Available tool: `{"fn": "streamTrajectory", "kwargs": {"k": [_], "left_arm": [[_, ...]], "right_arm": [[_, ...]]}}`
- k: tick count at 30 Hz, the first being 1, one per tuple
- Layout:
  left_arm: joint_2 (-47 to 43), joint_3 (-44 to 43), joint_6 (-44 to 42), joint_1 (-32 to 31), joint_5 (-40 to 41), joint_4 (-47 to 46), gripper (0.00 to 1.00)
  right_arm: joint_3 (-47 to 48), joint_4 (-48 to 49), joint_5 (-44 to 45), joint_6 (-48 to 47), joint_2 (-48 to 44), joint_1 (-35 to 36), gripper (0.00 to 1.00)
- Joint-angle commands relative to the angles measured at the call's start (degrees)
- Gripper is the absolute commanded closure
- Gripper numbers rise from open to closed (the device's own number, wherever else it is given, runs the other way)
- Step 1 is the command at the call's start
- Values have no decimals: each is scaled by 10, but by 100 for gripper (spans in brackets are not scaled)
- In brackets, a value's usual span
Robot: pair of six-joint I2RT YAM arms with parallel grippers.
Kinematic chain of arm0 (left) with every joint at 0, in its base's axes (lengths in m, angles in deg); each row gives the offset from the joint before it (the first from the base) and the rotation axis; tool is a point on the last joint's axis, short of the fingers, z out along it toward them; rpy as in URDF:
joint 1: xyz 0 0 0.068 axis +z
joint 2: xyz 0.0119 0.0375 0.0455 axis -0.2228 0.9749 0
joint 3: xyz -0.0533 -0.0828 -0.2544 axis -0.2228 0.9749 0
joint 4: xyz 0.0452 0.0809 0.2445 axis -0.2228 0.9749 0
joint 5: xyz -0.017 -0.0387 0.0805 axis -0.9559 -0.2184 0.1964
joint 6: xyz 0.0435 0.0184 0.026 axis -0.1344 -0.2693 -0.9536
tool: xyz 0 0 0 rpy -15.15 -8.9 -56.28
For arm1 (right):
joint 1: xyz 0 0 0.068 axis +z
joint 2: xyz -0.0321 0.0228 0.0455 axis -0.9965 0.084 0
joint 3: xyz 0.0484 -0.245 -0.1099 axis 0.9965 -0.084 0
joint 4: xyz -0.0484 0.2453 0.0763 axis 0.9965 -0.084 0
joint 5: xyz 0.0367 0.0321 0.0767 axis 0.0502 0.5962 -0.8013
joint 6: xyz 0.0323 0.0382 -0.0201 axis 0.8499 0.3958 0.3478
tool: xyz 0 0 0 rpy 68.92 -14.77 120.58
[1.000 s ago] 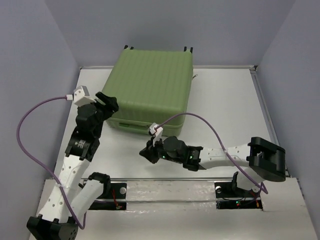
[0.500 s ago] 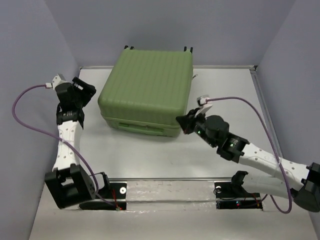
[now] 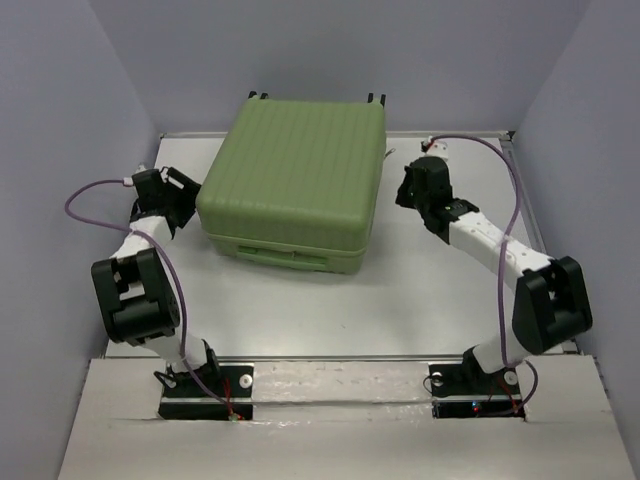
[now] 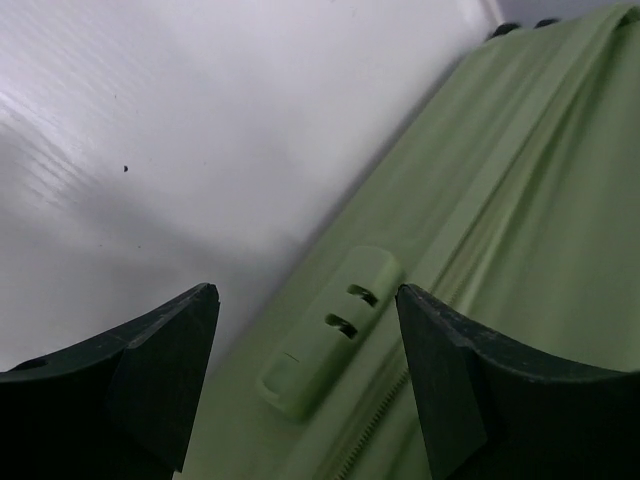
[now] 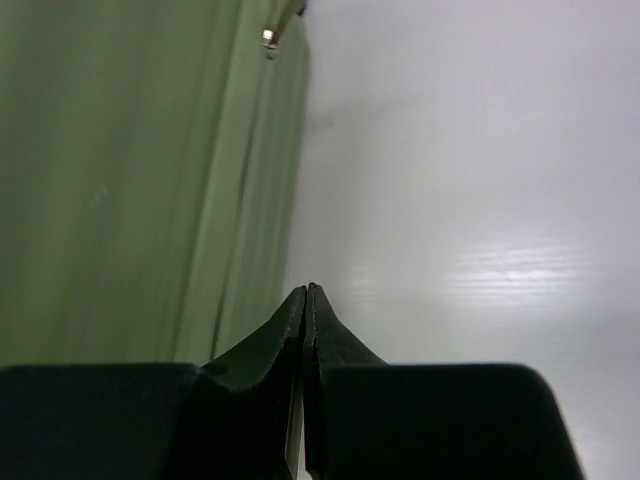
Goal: Pack the luggage
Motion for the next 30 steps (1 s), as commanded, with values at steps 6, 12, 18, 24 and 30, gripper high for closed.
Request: {"fn": "streamTrajectory", "kwargs": {"k": [6, 12, 18, 24, 30], "left_arm": [[-17, 45, 12, -121, -27, -39, 16], [-146, 171, 34, -194, 7, -70, 17], [-292, 306, 51, -269, 44, -59, 17], [-436, 387, 123, -420, 114, -36, 17], [-502, 320, 115, -523, 233, 90, 16]], "right_arm": [[200, -5, -183, -6, 184, 1, 93], [262, -12, -319, -39, 251, 1, 93], [311, -7, -471, -79, 288, 1, 93], [408, -30, -651, -109, 348, 1, 92], [425, -44, -652, -119, 341, -22, 69]]}}
